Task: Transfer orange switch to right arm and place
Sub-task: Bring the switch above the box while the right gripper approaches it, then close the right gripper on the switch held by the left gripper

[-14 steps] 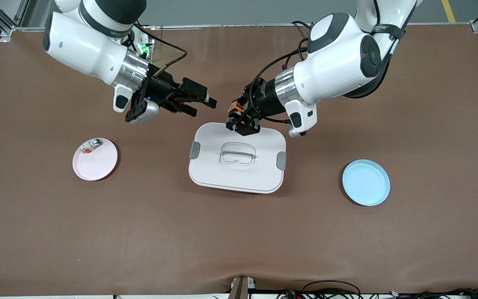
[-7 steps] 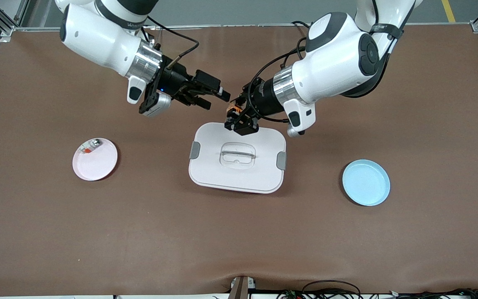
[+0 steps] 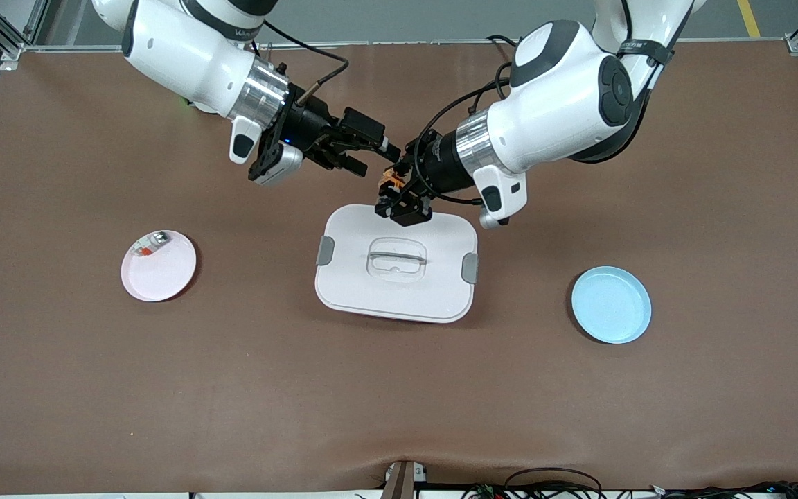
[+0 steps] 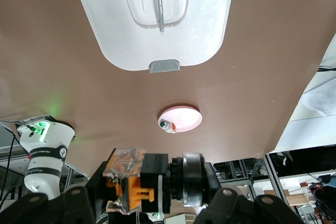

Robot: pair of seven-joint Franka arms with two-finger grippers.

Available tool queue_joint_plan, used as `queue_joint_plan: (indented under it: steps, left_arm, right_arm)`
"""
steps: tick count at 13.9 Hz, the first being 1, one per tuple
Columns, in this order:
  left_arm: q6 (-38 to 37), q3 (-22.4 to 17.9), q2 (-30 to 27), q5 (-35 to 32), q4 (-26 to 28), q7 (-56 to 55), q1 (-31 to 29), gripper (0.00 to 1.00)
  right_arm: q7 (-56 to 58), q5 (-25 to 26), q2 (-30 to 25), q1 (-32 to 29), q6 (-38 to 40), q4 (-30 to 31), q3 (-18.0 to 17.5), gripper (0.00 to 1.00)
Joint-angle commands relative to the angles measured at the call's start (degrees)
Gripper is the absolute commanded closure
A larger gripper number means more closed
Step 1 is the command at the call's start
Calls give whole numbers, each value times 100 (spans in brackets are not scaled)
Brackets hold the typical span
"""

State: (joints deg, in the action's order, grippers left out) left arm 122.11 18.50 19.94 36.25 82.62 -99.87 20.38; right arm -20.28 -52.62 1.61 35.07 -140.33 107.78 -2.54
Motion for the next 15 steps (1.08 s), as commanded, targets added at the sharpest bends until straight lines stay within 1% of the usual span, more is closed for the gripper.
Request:
queue_joint_plan:
  steps: [1, 4, 6, 11, 15]
  left_arm:
    - [84, -13, 19, -136, -53, -146, 54, 64]
    - [84, -13, 19, -136, -53, -146, 45, 64]
    - [84, -5, 19, -136, -53, -146, 45, 64]
    - [84, -13, 10, -136, -44, -146, 45, 64]
    - [84, -13, 1, -136, -44, -146, 37, 64]
  right_arm:
    - [-73, 181, 190, 96, -91, -186, 69, 0]
    - [-73, 357, 384, 96, -109, -336, 69, 0]
    - [-82, 358, 463, 105, -117, -441, 69, 0]
    - [-73, 358, 542, 184, -258, -477, 69, 0]
    - [-64, 445, 621, 193, -267, -573, 69, 17]
